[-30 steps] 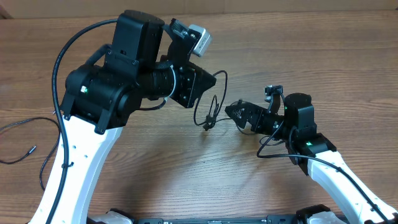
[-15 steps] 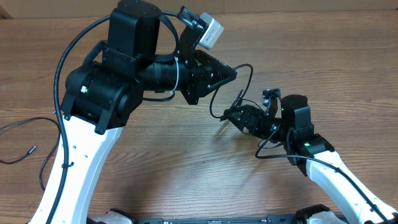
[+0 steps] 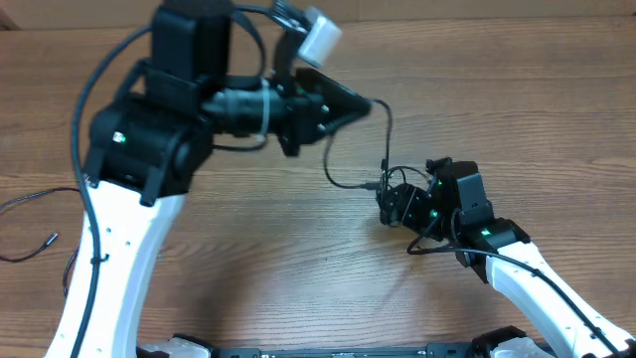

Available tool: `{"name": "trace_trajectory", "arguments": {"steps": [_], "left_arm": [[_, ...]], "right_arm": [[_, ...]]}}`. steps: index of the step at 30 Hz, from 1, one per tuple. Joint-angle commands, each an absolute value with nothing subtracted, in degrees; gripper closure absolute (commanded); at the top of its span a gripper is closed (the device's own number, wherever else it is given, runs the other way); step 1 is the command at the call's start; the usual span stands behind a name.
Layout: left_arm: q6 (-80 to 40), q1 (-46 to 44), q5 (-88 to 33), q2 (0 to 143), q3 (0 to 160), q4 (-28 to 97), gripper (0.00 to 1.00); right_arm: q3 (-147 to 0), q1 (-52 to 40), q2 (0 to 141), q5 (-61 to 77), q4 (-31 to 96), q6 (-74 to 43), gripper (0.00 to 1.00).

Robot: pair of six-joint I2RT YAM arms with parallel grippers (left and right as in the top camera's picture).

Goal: Untangle cables

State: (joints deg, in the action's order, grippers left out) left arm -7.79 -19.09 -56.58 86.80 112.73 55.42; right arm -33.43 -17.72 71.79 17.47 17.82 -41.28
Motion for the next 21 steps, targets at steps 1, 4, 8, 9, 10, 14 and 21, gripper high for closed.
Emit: {"name": "trace_trajectory", "arguments": {"steps": [1, 4, 8, 9, 10, 14, 21], "left_arm": [[-8.64, -12.86, -58.11, 86.8, 112.66, 55.22, 0.96], [-9.04, -6.63, -58.11, 86.8, 112.66, 55.9, 0.96], [-9.04, 1.37, -58.06, 86.83, 112.66, 57.1, 0.96], [-9.04, 3.03, -58.06, 86.83, 112.66, 57.34, 0.96], [-9.04, 4.93, -58.06, 86.83, 112.66, 57.71, 0.96], [-9.04, 11.05, -58.02, 86.83, 112.66, 58.89, 0.96], [-9.72, 20.05, -56.47, 86.83, 112.66, 59.61, 0.96]], "right_arm": [[-33.82, -17.93, 72.27, 7.03, 21.08, -40.95, 0.45], [-33.82, -17.93, 72.27, 5.39, 22.06, -40.95, 0.43], [-33.82, -17.93, 72.27, 5.13, 22.04, -40.95, 0.43], [-33.82, -17.93, 72.27, 5.1, 22.04, -40.95, 0.43], [-33.82, -17.93, 72.27, 4.99, 22.04, -40.95, 0.43], [-33.82, -17.93, 72.27, 4.95, 22.35, -40.95, 0.43], [-33.82, -17.8, 72.27, 3.88, 23.55, -40.95, 0.31]]}}
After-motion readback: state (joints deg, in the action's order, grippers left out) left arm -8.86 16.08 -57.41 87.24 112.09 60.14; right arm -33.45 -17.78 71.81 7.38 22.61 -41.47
